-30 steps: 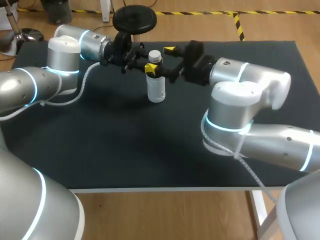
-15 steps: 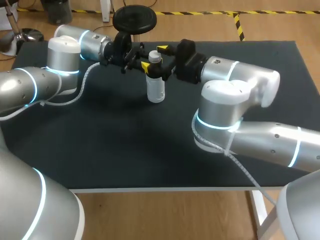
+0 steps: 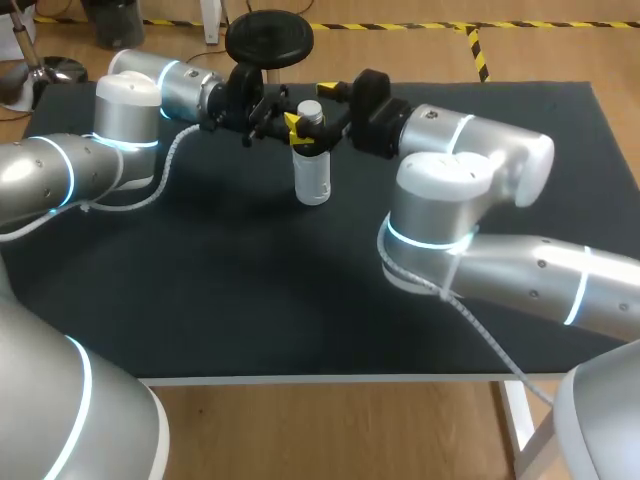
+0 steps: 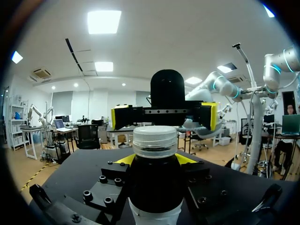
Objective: Unscrew the bottle cap
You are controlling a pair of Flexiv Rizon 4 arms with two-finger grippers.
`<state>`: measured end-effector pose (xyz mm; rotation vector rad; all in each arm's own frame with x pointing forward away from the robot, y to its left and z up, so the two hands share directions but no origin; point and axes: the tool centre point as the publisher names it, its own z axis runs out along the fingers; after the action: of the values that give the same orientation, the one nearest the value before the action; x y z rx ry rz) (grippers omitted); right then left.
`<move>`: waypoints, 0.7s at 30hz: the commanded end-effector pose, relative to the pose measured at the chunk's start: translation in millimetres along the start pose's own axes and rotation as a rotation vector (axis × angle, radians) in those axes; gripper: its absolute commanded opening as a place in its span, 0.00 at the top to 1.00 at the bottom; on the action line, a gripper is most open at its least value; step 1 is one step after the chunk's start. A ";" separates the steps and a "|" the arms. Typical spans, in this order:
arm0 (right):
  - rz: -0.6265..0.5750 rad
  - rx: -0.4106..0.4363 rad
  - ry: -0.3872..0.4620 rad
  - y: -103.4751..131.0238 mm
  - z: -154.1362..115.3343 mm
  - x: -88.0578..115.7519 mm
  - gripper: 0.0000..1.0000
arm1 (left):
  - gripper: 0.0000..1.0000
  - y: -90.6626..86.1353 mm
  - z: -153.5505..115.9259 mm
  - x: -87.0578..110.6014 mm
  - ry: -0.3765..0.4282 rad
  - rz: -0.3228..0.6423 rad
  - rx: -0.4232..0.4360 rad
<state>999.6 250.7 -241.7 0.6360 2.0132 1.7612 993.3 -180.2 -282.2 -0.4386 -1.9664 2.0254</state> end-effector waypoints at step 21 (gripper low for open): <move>0.029 0.007 -0.009 -9.3 10.0 -10.1 1.00 | 1.00 -2.2 1.1 1.9 -0.005 0.000 -0.005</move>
<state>1009.4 251.4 -249.6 0.6721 2.0205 1.7669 994.4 -180.6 -282.5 -0.4361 -1.9701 2.0255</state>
